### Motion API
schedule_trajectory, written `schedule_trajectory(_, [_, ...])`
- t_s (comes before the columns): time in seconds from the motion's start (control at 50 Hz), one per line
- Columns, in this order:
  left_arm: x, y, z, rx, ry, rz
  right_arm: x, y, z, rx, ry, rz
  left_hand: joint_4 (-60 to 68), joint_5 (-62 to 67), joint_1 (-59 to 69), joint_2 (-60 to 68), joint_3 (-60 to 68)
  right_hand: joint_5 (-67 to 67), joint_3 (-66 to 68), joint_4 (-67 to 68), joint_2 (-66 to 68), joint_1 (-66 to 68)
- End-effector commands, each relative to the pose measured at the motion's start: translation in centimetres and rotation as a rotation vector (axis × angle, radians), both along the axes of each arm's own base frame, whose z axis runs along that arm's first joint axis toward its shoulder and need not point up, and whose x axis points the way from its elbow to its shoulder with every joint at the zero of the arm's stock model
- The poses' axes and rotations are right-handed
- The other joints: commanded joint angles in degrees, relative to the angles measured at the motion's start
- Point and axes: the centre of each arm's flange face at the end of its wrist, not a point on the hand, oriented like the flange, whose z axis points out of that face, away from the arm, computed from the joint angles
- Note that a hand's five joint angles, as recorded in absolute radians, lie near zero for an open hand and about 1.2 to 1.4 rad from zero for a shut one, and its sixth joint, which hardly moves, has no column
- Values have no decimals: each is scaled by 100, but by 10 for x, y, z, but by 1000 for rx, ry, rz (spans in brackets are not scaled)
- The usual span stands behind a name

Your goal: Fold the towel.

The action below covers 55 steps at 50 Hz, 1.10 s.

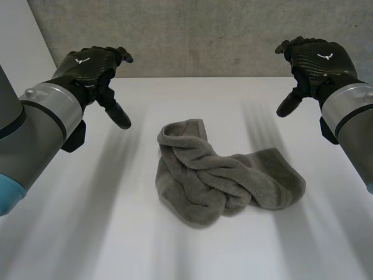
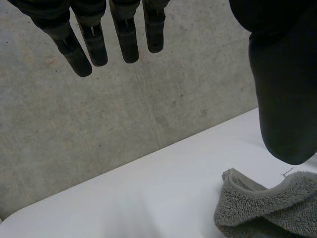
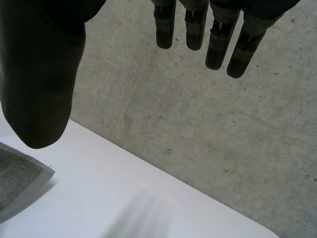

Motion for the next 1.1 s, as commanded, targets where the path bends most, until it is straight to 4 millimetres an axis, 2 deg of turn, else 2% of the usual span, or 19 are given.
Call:
schedule_trajectory(0.02, [-7, -4, -6, -32, 19, -21, 11, -14, -17, -2, 114, 95, -379, -1232, -375, -331, -296, -327, -442, -495, -459, -318])
schedule_trajectory(0.08, [-11, -10, -13, -37, 19, -26, 16, -17, -24, -6, 162, 139, -295, -1148, -290, -246, -212, -327, -442, -495, -459, -318])
schedule_trajectory(0.12, [-21, -20, -30, -37, 2, -51, 24, -25, -45, 14, 260, 227, -161, -1014, -157, -113, -78, -327, -442, -495, -459, -318])
schedule_trajectory(0.14, [-21, -20, -30, -37, 1, -51, 24, -25, -45, 14, 260, 227, -160, -1013, -156, -112, -77, -327, -442, -495, -459, -318])
schedule_trajectory(0.18, [-32, -29, -52, -27, -55, -99, 31, -31, -69, 62, 333, 294, 7, -846, 11, 55, 90, -327, -442, -495, -459, -318])
schedule_trajectory(0.2, [-32, -29, -52, -27, -56, -99, 31, -31, -69, 62, 333, 294, 8, -845, 12, 56, 91, -327, -442, -495, -459, -318])
schedule_trajectory(0.22, [-38, -33, -63, -21, -98, -133, 34, -35, -80, 94, 358, 315, 41, -812, 46, 90, 124, -327, -442, -495, -459, -318])
schedule_trajectory(0.24, [-38, -33, -63, -21, -98, -133, 36, -39, -93, 134, 374, 327, 41, -812, 46, 90, 125, -327, -442, -495, -459, -318])
schedule_trajectory(0.26, [-43, -35, -76, -13, -144, -170, 36, -39, -94, 134, 375, 327, 41, -812, 46, 90, 125, -327, -442, -495, -459, -318])
schedule_trajectory(0.28, [-50, -36, -87, -11, -188, -207, 37, -44, -107, 174, 388, 333, 108, -745, 113, 157, 191, -327, -442, -495, -459, -318])
schedule_trajectory(0.3, [-50, -36, -87, -11, -188, -208, 37, -44, -107, 175, 388, 333, 109, -744, 113, 157, 192, -327, -442, -495, -459, -318])
schedule_trajectory(0.34, [-59, -37, -107, -9, -266, -253, 40, -50, -132, 237, 409, 349, 159, -694, 164, 208, 242, -327, -442, -495, -459, -318])
schedule_trajectory(0.4, [-60, -39, -117, -7, -302, -261, 41, -57, -147, 255, 431, 352, 176, -677, 181, 225, 259, -220, -334, -387, -352, -211])
schedule_trajectory(0.5, [-63, -39, -139, 8, -373, -293, 37, -67, -156, 261, 449, 338, 395, -458, 399, 443, 478, 101, -14, -67, -31, 109])
schedule_trajectory(0.68, [-69, -35, -152, 26, -390, -312, 17, -81, -158, 279, 443, 288, 1034, 181, 1039, 1082, 1117, 1414, 1299, 1246, 1282, 1423])
schedule_trajectory(0.84, [-68, -36, -153, 27, -391, -306, 0, -88, -171, 331, 442, 256, 3991, 3138, 3995, 4039, 4074, 1498, 1384, 1330, 1366, 1507])
schedule_trajectory(0.98, [-68, -35, -152, 27, -393, -300, -6, -92, -178, 351, 441, 244, 5121, 4268, 5126, 5170, 5205, 1498, 1384, 1330, 1366, 1507])
schedule_trajectory(1.04, [-67, -34, -151, 25, -390, -299, -7, -93, -181, 357, 439, 247, 6059, 5206, 6064, 6108, 6142, 1498, 1384, 1330, 1366, 1507])
schedule_trajectory(1.1, [-67, -33, -150, 27, -391, -299, -10, -95, -184, 364, 438, 242, 6179, 5326, 6184, 6227, 6262, 1498, 1384, 1330, 1366, 1507])
